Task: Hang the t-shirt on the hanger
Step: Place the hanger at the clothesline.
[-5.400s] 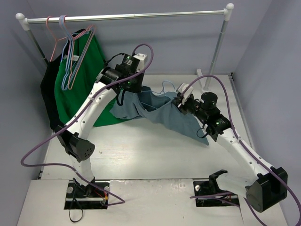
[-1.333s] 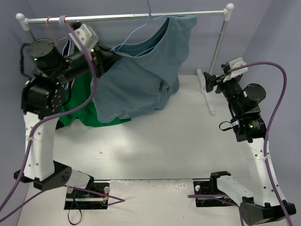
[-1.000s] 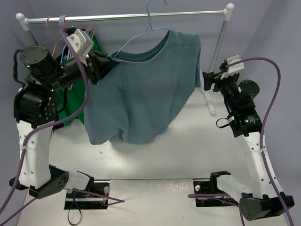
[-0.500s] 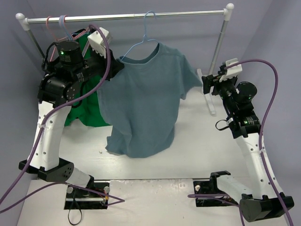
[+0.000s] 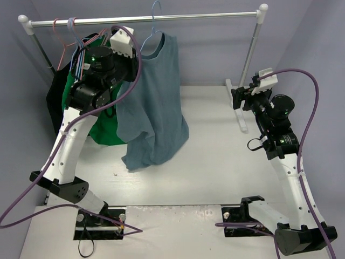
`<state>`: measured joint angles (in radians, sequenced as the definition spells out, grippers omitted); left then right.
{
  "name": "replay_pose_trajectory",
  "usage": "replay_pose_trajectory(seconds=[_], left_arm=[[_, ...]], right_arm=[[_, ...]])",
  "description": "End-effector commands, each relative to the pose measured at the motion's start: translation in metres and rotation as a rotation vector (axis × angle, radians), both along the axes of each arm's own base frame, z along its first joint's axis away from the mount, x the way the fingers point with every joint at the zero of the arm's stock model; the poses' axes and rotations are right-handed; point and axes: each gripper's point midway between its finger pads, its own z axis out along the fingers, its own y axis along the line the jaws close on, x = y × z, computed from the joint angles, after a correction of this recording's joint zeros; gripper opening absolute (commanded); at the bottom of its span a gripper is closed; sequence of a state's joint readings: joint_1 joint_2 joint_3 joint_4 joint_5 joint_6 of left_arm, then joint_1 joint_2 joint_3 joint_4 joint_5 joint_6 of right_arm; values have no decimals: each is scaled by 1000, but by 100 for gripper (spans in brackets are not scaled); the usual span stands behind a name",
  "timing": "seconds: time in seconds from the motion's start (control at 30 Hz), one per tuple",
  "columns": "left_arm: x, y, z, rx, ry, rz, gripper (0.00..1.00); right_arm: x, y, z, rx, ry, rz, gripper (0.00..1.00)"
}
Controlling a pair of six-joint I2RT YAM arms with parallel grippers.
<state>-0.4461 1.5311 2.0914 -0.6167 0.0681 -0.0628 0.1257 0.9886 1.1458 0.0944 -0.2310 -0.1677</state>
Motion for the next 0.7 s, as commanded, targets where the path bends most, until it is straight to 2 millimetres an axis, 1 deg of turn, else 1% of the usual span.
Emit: replay_pose_trajectory(seconds=[0.0,0.03,0.07,0.1,0.17,0.2,0.27,0.3,0.4,0.47,0.53,0.57,0.6,0.67], left_arm=[[9,2,71,-120,-230,48,0],[12,4,76,-126,-244,73,0],[16,4,76,-127,-245,80,0],[23,1,71,-123,-239,88,0],[28,-1,76,-141,-252,93,0],[35,-5,71,-141,-243,95,0],[39,-9,71,-152,-245,98,0],[44,-12,67,-152,-240,96,0],[49,-23,60,-150,-232,98,0],[56,-26,49,-140,-213,117,0],[57,-30,42,-140,-198,113,0],[54,-32,41,-140,-197,105,0],[55,-33,32,-129,-180,104,11],[47,-30,34,-127,-184,110,25]], right_arm=[[-6,-3,30,16,-103,-13,66],[-5,-3,28,14,-97,-16,66],[-5,-3,30,13,-99,-16,66],[-4,-4,28,9,-92,-16,66],[-3,-4,27,6,-85,-18,66],[-3,-3,27,6,-85,-16,66],[-3,-5,27,3,-84,-23,66],[-3,-4,25,1,-80,-21,66],[-2,-4,21,0,-70,-20,66],[-1,-4,19,0,-65,-18,66],[0,-3,16,1,-57,-18,66],[0,-3,14,2,-52,-18,66],[0,-3,13,1,-49,-16,66],[0,-3,8,1,-38,-16,66]])
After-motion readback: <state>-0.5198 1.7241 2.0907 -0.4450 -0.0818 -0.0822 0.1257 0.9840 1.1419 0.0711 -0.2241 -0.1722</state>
